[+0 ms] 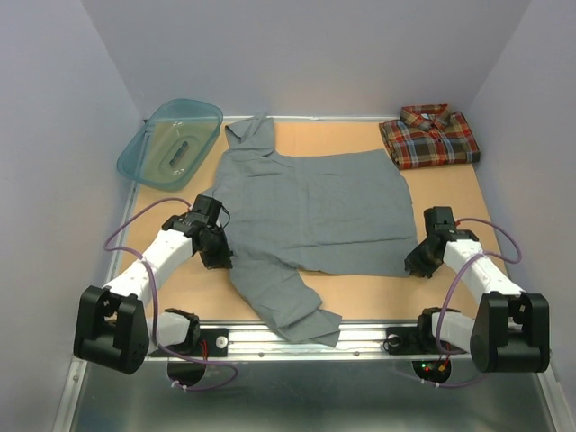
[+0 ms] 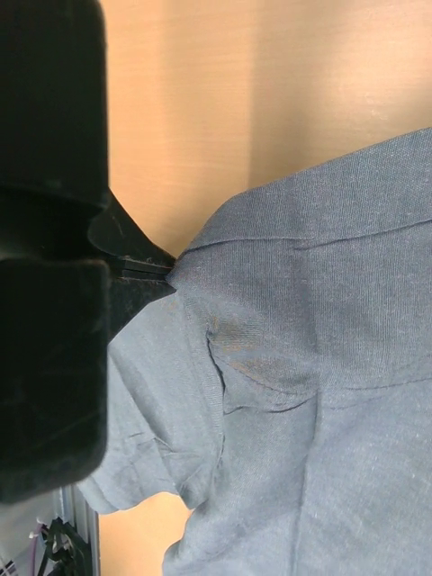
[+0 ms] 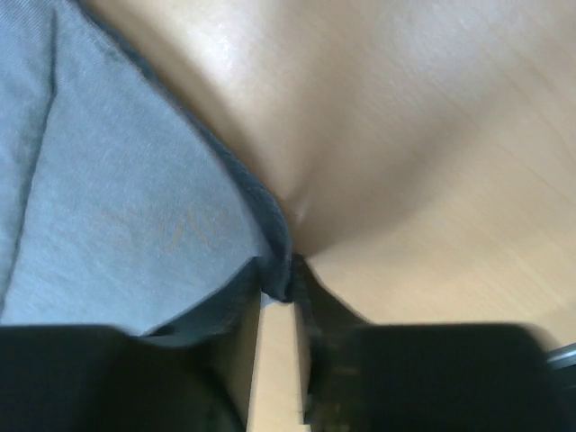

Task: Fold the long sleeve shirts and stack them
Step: Fold the shirt

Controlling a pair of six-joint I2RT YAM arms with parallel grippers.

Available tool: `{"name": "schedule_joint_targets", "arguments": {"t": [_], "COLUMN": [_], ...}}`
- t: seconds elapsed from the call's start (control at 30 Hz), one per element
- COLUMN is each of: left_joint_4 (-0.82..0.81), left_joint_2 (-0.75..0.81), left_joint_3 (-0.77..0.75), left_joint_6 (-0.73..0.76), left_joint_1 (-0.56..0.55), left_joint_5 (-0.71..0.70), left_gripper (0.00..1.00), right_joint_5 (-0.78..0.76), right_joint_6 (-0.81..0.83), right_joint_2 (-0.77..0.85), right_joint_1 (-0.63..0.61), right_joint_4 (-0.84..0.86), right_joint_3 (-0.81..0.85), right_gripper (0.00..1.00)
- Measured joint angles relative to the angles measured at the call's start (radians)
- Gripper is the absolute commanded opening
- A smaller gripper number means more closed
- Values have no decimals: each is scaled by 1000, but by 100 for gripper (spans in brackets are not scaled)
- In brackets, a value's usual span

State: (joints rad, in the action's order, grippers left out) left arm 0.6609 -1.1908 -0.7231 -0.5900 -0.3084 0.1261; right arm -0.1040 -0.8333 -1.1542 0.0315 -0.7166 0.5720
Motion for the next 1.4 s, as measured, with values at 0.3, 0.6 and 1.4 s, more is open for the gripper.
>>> {"name": "schedule_joint_targets", "arguments": {"t": [0.3, 0.6, 1.4], "left_joint_4": [66, 119, -6], "left_joint_2": [53, 108, -51], "left_joint_3": [-31, -35, -192], "left_joint_6": [16, 17, -2], "left_joint_1": [0, 0, 95], "left_joint_5": [9, 3, -9], "left_gripper": [0, 0, 0], "right_joint_5": [-4, -21, -8], "right_joint_6": [33, 94, 181], "right_joint_2": [74, 80, -318], "right_joint_1": [0, 0, 0], "right_joint_4": [-18, -87, 9], "right_joint_3": [5, 198, 505], "right_gripper": [1, 1, 1]}}
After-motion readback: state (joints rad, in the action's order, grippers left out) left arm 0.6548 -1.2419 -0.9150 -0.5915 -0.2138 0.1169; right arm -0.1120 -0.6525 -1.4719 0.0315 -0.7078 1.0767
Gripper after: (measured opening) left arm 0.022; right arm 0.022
